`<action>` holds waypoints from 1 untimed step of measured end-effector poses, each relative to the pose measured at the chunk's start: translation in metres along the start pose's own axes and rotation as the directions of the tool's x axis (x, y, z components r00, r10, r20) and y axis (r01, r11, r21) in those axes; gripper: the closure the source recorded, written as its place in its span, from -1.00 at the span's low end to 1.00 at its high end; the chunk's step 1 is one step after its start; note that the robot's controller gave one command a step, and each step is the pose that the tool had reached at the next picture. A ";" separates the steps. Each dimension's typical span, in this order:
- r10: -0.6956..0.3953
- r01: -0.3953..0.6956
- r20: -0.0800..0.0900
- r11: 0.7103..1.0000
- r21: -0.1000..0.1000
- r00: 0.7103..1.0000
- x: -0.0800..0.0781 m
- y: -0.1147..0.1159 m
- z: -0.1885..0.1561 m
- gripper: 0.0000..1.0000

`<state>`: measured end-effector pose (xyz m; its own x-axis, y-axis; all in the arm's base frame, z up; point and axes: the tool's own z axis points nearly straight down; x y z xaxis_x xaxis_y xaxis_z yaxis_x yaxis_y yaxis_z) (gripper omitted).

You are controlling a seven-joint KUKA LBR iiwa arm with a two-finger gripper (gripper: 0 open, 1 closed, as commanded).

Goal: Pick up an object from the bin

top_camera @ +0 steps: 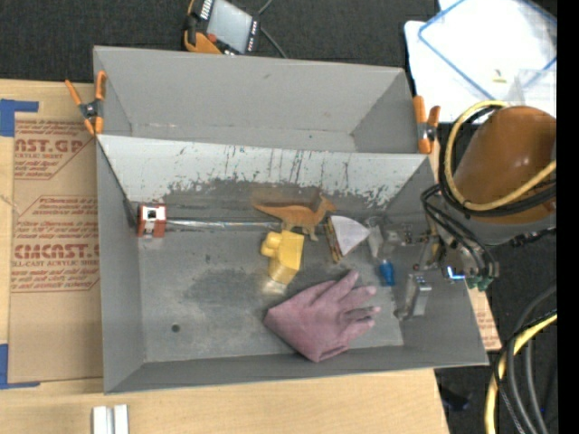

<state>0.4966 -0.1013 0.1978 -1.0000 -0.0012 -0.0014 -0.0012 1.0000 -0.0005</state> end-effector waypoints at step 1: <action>0.000 0.000 0.000 1.000 0.000 1.000 0.000 0.000 0.000 -1.00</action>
Offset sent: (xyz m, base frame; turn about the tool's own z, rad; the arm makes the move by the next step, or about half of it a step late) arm -0.0176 0.0011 -0.1088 -0.1171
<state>0.4966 -0.1013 0.1978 -1.0000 -0.0011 -0.0014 -0.0011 1.0000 -0.0005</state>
